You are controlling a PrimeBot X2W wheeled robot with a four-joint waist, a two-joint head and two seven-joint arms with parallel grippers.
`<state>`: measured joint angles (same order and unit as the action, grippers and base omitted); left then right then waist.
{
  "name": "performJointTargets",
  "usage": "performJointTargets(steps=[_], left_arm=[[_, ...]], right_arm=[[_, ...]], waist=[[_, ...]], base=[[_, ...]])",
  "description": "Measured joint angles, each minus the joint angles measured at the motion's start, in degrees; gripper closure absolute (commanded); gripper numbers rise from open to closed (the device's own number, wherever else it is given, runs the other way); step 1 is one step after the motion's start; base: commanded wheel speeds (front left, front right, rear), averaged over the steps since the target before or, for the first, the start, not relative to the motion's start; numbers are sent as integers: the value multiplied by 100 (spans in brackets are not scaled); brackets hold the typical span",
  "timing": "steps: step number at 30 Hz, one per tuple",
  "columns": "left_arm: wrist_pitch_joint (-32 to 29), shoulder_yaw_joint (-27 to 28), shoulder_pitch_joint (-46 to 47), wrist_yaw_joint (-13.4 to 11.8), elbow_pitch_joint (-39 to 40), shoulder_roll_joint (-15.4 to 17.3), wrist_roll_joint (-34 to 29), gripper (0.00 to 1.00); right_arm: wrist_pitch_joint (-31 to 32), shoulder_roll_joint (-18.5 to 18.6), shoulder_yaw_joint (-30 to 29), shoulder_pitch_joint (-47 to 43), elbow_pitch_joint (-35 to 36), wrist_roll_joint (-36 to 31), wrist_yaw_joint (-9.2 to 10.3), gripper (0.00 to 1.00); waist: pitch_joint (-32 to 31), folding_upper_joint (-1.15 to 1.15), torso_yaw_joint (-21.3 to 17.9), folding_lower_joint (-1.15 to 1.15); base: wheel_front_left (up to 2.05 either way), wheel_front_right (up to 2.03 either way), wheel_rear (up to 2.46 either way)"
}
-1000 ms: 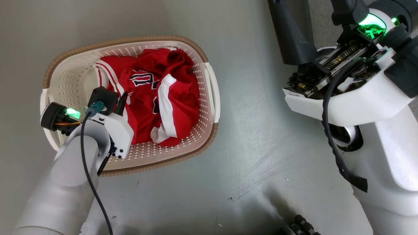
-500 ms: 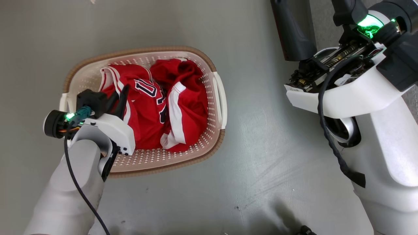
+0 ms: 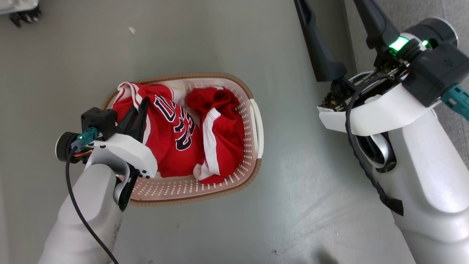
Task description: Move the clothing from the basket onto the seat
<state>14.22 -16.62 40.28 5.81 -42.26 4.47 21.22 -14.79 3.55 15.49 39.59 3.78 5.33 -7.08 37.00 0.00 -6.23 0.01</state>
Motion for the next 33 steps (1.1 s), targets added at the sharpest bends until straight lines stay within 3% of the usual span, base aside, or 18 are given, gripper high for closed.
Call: performJointTargets(steps=[33], left_arm=[[8,555,-1020,98,1986,-86,204,100]], right_arm=[[0,-13,-315,-1536,-726,-82,1,0]], waist=[[-1909,0,375,0]], base=[[0,0,0]])
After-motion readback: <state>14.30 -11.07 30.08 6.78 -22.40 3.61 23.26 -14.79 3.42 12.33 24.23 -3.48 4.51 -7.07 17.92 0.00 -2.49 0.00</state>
